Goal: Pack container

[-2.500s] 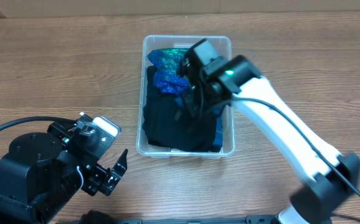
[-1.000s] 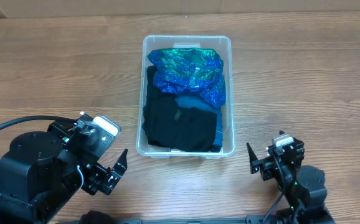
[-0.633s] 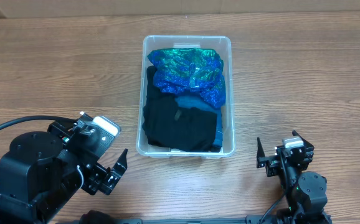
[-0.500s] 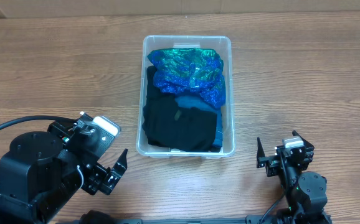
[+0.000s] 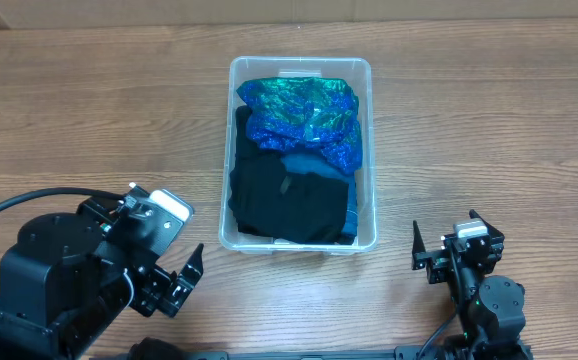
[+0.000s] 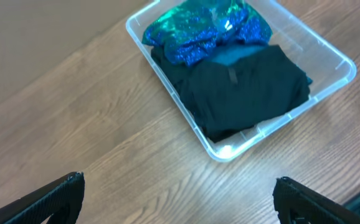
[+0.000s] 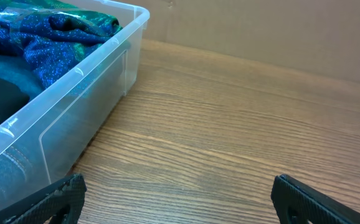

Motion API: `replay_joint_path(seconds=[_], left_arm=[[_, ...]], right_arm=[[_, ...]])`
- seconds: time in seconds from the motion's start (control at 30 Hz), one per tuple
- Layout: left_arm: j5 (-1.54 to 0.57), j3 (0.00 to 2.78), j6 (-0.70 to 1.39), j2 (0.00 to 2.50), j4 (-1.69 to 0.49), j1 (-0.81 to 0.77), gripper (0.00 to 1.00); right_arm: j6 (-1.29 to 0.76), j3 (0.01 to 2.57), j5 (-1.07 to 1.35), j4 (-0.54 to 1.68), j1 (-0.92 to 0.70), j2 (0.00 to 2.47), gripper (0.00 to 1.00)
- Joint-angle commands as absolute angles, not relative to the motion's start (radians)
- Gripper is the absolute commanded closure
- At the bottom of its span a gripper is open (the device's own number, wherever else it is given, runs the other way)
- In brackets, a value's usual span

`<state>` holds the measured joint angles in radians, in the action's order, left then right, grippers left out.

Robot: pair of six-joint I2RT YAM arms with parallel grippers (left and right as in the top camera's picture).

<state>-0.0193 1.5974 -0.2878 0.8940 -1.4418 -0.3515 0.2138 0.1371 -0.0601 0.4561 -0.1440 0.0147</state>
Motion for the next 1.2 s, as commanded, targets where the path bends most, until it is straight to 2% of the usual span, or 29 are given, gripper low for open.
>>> replay_joint_path(seconds=[0.0, 0.07, 0.13, 0.3, 0.43, 0.6, 0.77, 1.17], left_arm=[[-0.036, 1.589, -0.273, 0.828, -1.425, -0.345, 0.00], [-0.072, 1.544, -0.242, 0.754, -1.378, -0.317, 0.00], [-0.068, 1.411, -0.174, 0.666, -1.236, -0.264, 0.00], [-0.092, 0.790, -0.004, 0.387, -0.728, -0.192, 0.00], [-0.101, 0.423, 0.089, 0.174, -0.498, -0.183, 0.00], [-0.102, 0.225, 0.158, 0.022, -0.460, -0.168, 0.00], [-0.106, 0.110, 0.165, 0.003, -0.372, -0.169, 0.00], [-0.095, 0.109, 0.135, 0.004, -0.366, -0.171, 0.00]], right_arm=[[0.210, 0.130, -0.073, 0.450, -0.140, 0.003, 0.00], [0.210, 0.130, -0.073, 0.450, -0.140, 0.003, 0.00], [0.210, 0.130, -0.073, 0.450, -0.140, 0.003, 0.00], [0.210, 0.130, -0.073, 0.450, -0.140, 0.003, 0.00], [0.210, 0.130, -0.073, 0.450, -0.140, 0.003, 0.00], [0.209, 0.130, -0.073, 0.450, -0.140, 0.003, 0.00], [0.210, 0.130, -0.073, 0.450, -0.140, 0.003, 0.00], [0.210, 0.130, -0.073, 0.450, -0.140, 0.003, 0.00]])
